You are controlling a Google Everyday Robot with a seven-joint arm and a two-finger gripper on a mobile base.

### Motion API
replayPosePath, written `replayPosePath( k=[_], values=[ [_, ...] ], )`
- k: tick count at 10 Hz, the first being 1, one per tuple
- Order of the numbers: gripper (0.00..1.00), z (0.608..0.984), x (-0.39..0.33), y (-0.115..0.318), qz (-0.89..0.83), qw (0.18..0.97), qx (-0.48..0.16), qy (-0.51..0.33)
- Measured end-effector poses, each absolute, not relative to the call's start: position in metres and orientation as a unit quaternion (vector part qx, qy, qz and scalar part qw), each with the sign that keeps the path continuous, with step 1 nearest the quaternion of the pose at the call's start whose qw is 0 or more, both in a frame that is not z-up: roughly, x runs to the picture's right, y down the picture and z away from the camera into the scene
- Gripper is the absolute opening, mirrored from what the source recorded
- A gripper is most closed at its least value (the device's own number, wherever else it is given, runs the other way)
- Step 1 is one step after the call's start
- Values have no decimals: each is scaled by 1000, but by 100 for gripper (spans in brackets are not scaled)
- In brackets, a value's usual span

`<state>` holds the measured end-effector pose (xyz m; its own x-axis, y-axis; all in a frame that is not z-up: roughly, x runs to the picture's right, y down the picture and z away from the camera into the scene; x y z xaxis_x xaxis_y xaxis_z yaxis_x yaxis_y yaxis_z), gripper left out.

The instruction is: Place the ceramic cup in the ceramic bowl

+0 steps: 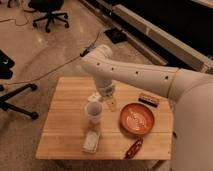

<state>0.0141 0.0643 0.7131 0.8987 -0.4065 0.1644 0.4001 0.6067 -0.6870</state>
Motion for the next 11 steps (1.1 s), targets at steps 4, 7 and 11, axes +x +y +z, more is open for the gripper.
replayPosePath(
  k=[4, 7, 11],
  values=[
    [59, 716, 9, 65, -227, 894, -386, 5],
    [59, 717, -2, 67, -233, 891, -390, 3],
    [59, 720, -10, 71, -236, 887, -396, 0]
  ],
)
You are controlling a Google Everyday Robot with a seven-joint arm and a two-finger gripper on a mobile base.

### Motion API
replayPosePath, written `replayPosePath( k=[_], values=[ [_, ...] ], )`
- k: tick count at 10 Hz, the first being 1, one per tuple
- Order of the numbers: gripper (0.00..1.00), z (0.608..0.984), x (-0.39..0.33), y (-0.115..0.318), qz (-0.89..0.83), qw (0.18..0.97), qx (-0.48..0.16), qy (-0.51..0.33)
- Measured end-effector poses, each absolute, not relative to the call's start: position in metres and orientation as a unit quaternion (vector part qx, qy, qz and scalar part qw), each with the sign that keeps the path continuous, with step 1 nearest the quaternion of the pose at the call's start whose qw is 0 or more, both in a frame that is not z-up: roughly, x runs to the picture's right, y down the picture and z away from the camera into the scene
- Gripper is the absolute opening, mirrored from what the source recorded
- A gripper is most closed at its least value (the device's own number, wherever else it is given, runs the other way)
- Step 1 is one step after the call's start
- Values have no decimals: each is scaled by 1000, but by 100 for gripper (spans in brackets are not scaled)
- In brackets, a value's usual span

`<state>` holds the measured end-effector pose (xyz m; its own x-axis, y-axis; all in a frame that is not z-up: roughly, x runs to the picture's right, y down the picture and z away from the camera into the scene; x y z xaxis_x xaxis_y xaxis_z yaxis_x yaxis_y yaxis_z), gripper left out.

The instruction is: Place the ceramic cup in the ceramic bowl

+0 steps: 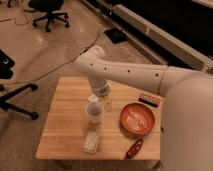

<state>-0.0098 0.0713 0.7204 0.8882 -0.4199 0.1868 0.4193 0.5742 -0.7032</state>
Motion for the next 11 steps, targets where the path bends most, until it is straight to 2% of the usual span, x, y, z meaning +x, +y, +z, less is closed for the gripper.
replayPosePath(
  k=[11],
  values=[
    [59, 724, -28, 82, -243, 880, -409, -4]
  ],
)
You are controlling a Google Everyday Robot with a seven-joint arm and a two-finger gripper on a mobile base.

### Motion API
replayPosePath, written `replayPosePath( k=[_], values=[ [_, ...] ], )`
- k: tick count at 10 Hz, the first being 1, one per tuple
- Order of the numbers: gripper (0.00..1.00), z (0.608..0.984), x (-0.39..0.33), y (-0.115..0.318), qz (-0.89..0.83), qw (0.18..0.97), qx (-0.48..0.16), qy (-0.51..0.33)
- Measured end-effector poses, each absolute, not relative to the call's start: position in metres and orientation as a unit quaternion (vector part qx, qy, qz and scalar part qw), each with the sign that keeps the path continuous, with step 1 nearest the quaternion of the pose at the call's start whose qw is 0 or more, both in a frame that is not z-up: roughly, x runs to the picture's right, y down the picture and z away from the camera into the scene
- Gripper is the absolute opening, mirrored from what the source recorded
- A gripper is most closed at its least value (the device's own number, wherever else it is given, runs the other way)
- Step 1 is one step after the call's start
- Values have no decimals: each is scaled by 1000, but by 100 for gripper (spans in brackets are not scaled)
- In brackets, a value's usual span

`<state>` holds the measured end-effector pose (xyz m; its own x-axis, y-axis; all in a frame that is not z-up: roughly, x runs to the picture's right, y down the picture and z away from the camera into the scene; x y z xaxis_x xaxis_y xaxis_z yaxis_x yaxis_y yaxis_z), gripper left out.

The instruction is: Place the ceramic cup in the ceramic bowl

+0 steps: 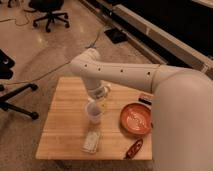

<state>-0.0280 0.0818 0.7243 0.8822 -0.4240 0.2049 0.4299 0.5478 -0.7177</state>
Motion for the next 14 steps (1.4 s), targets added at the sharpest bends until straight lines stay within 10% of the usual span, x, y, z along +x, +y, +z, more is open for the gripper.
replayPosePath(
  k=[14],
  values=[
    [59, 727, -41, 91, -244, 875, -419, -4]
  ],
)
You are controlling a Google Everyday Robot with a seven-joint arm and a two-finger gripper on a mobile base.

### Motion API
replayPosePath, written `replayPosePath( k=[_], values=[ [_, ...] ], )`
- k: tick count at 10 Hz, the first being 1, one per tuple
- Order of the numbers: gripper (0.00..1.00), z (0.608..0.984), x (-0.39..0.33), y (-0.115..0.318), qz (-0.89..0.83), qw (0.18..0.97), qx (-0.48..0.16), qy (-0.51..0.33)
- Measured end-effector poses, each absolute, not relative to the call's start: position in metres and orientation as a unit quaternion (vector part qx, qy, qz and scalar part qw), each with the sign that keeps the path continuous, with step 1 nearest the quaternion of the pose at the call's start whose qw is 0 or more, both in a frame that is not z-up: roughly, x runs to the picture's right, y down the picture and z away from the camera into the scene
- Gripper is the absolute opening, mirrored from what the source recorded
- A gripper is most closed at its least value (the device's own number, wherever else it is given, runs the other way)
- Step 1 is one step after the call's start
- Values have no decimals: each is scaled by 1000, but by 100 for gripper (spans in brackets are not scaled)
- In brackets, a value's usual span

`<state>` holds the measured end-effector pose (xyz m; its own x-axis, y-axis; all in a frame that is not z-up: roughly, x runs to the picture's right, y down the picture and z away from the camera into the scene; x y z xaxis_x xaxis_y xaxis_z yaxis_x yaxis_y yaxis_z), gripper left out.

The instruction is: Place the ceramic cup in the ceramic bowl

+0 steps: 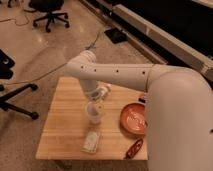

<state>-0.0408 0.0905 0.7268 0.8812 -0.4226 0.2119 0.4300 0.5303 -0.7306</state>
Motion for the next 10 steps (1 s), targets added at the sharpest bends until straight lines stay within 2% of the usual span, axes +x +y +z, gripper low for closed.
replayPosePath(
  k=[10],
  values=[
    [59, 734, -52, 96, -253, 871, -421, -6]
  ],
)
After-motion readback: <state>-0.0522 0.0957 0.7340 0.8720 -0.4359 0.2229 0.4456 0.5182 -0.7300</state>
